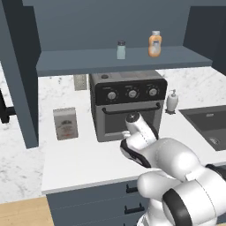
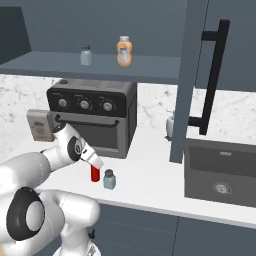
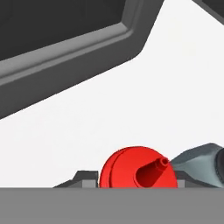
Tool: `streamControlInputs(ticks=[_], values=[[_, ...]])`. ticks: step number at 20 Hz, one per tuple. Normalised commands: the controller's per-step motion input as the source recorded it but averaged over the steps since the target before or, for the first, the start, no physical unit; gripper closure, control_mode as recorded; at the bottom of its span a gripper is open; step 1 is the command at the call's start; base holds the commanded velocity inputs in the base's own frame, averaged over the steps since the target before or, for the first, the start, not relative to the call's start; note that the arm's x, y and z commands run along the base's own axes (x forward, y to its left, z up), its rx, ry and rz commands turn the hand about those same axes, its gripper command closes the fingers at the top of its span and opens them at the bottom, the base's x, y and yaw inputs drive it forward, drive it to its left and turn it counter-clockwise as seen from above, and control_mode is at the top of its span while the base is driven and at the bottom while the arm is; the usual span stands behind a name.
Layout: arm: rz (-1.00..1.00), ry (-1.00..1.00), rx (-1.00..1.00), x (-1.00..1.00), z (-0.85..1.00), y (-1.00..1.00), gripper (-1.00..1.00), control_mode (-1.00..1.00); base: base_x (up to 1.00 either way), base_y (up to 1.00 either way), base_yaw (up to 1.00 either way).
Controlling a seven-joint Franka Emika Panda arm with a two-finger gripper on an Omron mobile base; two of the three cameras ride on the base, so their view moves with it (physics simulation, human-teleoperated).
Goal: Put the shaker and condiment bottle from the counter next to their counterparts in the cabinet.
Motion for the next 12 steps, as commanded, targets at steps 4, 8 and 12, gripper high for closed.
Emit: streamControlInputs(ticks=[4, 8, 12], values=[[0.0, -0.04, 0.0, 0.08, 0.02, -0.01, 1.0, -1.0, 0.0, 0.0, 0.0], [0.0, 0.0, 0.0, 0.08, 0.55, 0.0, 1.0, -1.0, 0.0, 0.0, 0.0], [0.0, 0.0, 0.01, 0.0, 0.69, 0.0, 1.0, -1.0, 0.0, 0.0, 0.0]])
